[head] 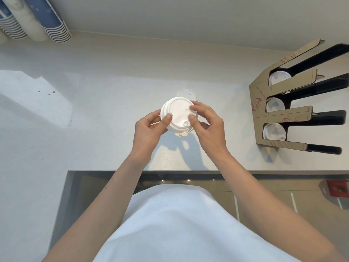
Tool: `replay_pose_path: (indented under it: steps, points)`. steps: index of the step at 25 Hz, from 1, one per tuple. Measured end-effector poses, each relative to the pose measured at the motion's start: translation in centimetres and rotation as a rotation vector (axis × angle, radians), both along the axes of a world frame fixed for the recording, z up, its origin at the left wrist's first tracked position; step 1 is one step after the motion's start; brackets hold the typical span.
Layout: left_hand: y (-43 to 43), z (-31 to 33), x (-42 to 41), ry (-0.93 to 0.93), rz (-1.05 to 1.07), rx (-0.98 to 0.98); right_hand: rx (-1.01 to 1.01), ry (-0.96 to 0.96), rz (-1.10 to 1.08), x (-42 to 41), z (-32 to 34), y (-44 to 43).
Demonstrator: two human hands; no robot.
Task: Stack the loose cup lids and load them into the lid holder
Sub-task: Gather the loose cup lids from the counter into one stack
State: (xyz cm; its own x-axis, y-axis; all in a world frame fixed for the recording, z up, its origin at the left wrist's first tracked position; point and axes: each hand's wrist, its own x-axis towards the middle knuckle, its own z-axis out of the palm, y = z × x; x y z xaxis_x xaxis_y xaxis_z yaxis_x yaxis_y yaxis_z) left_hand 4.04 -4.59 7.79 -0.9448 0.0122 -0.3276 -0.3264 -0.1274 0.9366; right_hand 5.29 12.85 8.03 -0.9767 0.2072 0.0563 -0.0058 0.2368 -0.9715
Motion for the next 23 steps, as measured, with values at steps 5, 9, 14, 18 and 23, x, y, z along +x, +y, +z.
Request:
replay_pose_path:
  steps: [5, 9, 14, 18, 23]
  points:
    - [0.0, 0.0, 0.5, 0.006, -0.008, -0.002, 0.016, 0.002, -0.004, 0.6, 0.1, -0.1]
    - [0.0, 0.1, 0.6, 0.008, -0.008, -0.019, 0.048, 0.021, 0.001, 0.8, 0.2, -0.2]
    - [-0.1, 0.2, 0.9, 0.013, 0.0, -0.031, 0.088, 0.048, 0.002, 1.1, 0.5, -0.5]
    - [-0.2, 0.2, 1.0, 0.017, 0.004, -0.037, 0.122, 0.077, 0.012, 1.3, 0.5, -0.7]
    - [-0.2, 0.6, 1.0, 0.029, 0.002, -0.057, 0.113, 0.074, -0.005, 1.4, 0.6, -0.9]
